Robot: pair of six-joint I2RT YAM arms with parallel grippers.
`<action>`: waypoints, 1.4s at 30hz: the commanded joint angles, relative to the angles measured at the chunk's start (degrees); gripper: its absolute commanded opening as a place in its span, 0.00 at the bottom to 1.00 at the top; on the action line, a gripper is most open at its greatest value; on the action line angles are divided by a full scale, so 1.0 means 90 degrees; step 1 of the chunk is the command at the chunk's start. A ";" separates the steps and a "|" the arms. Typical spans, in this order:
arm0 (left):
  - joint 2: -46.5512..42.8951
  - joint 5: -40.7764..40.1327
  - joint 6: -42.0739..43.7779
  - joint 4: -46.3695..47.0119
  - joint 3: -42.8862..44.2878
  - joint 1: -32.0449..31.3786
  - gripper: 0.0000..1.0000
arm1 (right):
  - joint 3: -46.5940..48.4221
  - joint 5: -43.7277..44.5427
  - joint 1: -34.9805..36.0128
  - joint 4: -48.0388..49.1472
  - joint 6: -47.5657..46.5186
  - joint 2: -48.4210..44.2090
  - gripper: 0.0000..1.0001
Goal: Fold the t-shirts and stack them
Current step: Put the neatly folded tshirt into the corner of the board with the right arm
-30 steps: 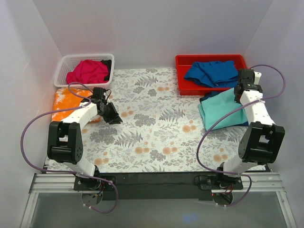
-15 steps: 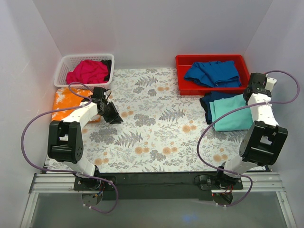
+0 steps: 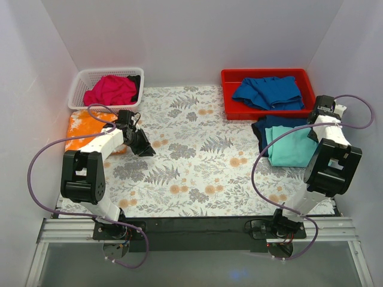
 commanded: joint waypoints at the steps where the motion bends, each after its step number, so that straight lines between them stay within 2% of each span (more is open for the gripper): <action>1: -0.0025 0.0135 0.0127 0.0062 0.0168 0.0024 0.17 | 0.0371 -0.0017 -0.0010 0.0172 0.0150 -0.0238 0.60; 4: 0.0014 0.0154 0.0137 0.0111 0.0168 0.0024 0.18 | 0.0361 0.0032 -0.0010 0.0143 0.0170 -0.0473 0.67; 12: -0.0005 0.0174 0.0196 0.0228 0.0129 0.0024 0.18 | 0.0156 -0.0660 0.0175 0.0230 0.0101 -0.1234 0.68; 17: -0.0025 0.0145 0.0225 0.0248 0.0109 0.0024 0.18 | -0.0185 -0.1508 0.0361 0.0542 -0.0133 -0.1489 0.67; 27: -0.0259 0.0018 0.0244 0.0238 -0.0105 0.0024 0.18 | -0.0498 -0.2233 0.0439 0.0523 0.0374 -0.0484 0.66; 33: -0.0406 -0.0070 0.0235 0.0209 -0.0223 0.0024 0.18 | -0.0265 -0.2604 0.0810 0.0514 0.0190 0.0473 0.63; 39: -0.0435 -0.0187 0.0283 0.0141 -0.0203 0.0024 0.18 | -0.0069 -0.2430 0.1629 0.0445 -0.0016 0.1030 0.62; 42: -0.0464 -0.0187 0.0274 0.0121 -0.0193 0.0024 0.18 | 0.0019 -0.2098 0.1787 0.0309 0.0140 0.1128 0.62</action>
